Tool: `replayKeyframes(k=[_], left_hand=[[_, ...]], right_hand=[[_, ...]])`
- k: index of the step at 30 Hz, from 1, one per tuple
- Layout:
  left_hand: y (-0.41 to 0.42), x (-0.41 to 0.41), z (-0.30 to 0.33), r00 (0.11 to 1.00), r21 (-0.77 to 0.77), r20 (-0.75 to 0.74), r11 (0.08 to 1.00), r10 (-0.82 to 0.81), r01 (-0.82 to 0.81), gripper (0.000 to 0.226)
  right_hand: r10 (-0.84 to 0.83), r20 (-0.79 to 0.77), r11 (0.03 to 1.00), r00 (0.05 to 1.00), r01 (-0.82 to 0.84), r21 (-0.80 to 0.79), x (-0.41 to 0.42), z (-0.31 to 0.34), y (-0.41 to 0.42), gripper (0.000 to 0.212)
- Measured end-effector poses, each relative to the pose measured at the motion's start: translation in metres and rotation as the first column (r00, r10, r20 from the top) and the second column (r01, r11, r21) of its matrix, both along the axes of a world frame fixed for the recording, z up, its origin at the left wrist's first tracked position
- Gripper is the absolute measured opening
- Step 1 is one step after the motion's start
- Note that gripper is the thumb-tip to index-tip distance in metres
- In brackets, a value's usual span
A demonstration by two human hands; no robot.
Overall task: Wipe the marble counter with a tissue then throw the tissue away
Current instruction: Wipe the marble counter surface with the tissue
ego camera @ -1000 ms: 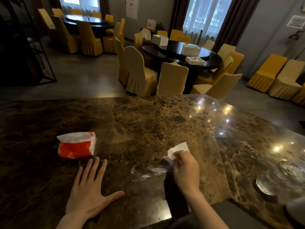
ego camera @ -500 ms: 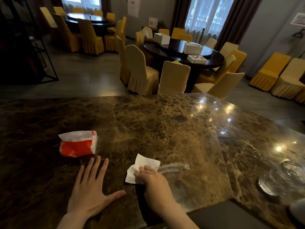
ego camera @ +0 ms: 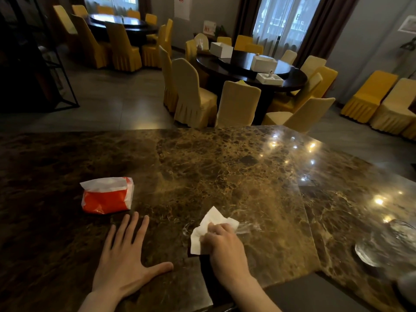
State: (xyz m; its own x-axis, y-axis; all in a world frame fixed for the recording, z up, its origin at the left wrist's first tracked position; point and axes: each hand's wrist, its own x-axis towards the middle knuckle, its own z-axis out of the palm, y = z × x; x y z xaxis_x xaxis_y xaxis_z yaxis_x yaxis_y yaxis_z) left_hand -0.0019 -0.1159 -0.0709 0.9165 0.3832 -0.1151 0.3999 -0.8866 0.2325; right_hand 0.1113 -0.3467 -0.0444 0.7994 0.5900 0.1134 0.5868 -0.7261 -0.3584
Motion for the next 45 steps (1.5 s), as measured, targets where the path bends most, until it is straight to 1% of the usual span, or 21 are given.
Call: replayKeyframes(k=[2, 4, 6, 8, 10, 13, 15, 18, 22, 24, 25, 27, 29, 31, 33, 34, 38, 41, 42, 43, 45], left_hand=[[-0.001, 0.0, 0.001, 1.0, 0.009, -0.009, 1.0, -0.002, 0.002, 0.141], [-0.001, 0.0, 0.002, 1.0, 0.011, -0.01, 1.0, -0.004, 0.005, 0.142], [-0.001, 0.0, 0.002, 1.0, 0.012, -0.005, 1.0, -0.005, 0.005, 0.142], [-0.001, 0.001, 0.002, 1.0, 0.013, 0.002, 1.0, -0.003, 0.003, 0.142], [-0.001, 0.0, 0.002, 1.0, 0.012, 0.002, 1.0, -0.006, 0.006, 0.141], [0.0, -0.001, 0.001, 1.0, 0.01, 0.0, 1.0, -0.007, 0.007, 0.14], [0.0, 0.001, 0.0, 1.0, 0.007, 0.005, 1.0, -0.004, 0.004, 0.14], [-0.001, 0.001, 0.001, 1.0, 0.006, 0.0, 1.0, -0.008, 0.008, 0.14], [-0.001, 0.001, 0.002, 1.0, 0.017, -0.009, 1.0, -0.007, 0.007, 0.14], [-0.001, 0.001, 0.002, 1.0, 0.014, -0.006, 1.0, -0.007, 0.007, 0.14], [-0.001, 0.001, 0.002, 1.0, 0.015, 0.0, 1.0, -0.005, 0.005, 0.14], [-0.001, 0.001, 0.001, 1.0, 0.014, 0.009, 1.0, -0.004, 0.004, 0.14], [0.0, 0.0, 0.0, 1.0, 0.002, 0.025, 1.0, -0.003, 0.003, 0.139], [0.001, 0.0, -0.002, 0.999, -0.005, 0.038, 1.0, 0.0, 0.0, 0.139], [0.001, 0.0, -0.004, 0.999, -0.006, 0.035, 1.0, 0.003, -0.003, 0.139], [0.001, 0.0, -0.005, 0.999, -0.006, 0.035, 1.0, 0.005, -0.005, 0.138], [0.002, 0.001, -0.005, 1.0, 0.013, 0.008, 1.0, 0.005, -0.006, 0.137], [0.001, 0.002, -0.004, 1.0, 0.021, 0.003, 1.0, 0.007, -0.007, 0.139], [0.001, 0.002, -0.004, 1.0, 0.024, 0.0, 1.0, 0.005, -0.005, 0.139], [0.001, 0.002, -0.004, 1.0, 0.025, -0.006, 1.0, 0.003, -0.003, 0.139], [0.001, 0.002, -0.004, 1.0, 0.024, -0.008, 1.0, 0.005, -0.005, 0.138]], right_hand=[[0.009, -0.015, 1.0, 1.0, -0.009, 0.018, 0.005, 0.003, -0.008, 0.015], [-0.056, -0.023, 0.998, 0.998, 0.057, 0.03, 0.014, 0.007, -0.023, 0.015], [-0.212, -0.014, 0.969, 0.977, 0.212, 0.128, 0.029, 0.009, -0.04, 0.014], [-0.382, 0.011, 0.896, 0.924, 0.368, 0.247, 0.048, 0.009, -0.06, 0.012], [-0.466, 0.025, 0.865, 0.884, 0.45, 0.225, 0.062, 0.009, -0.073, 0.018], [-0.428, 0.035, 0.904, 0.903, 0.428, 0.011, 0.06, 0.001, -0.073, 0.015], [-0.351, 0.068, 0.933, 0.934, 0.355, -0.053, 0.047, -0.005, -0.061, 0.016], [-0.25, 0.08, 0.966, 0.965, 0.255, -0.054, 0.027, -0.007, -0.032, 0.031], [-0.038, 0.069, 0.999, 0.997, 0.039, -0.012, 0.005, -0.002, 0.002, 0.023], [0.055, 0.09, 0.998, 0.994, -0.052, -0.038, 0.001, 0.0, 0.0, 0.019], [0.04, 0.103, 0.998, 0.994, -0.036, -0.043, 0.005, 0.0, -0.008, 0.016], [-0.122, 0.133, 0.991, 0.984, 0.129, -0.044, 0.019, 0.0, -0.031, 0.013], [-0.303, 0.155, 0.948, 0.94, 0.315, -0.054, 0.034, -0.002, -0.057, 0.019], [-0.359, 0.152, 0.923, 0.921, 0.375, -0.089, 0.039, -0.009, -0.068, 0.025], [-0.323, 0.14, 0.928, 0.936, 0.342, -0.148, 0.034, -0.015, -0.058, 0.04], [-0.295, 0.119, 0.94, 0.948, 0.31, -0.144, 0.028, -0.014, -0.048, 0.043], [-0.069, 0.074, 0.993, 0.995, 0.075, -0.088, 0.003, -0.007, -0.01, 0.031], [0.099, 0.072, 0.992, 0.992, -0.092, -0.09, 0.0, -0.004, -0.016, 0.023], [0.079, 0.069, 0.995, 0.994, -0.074, -0.061, 0.004, -0.003, -0.027, 0.022], [-0.003, 0.063, 1.0, 0.998, 0.004, -0.019, 0.011, -0.003, -0.04, 0.022], [-0.236, 0.063, 0.971, 0.97, 0.235, 0.034, 0.026, -0.002, -0.074, 0.026]])
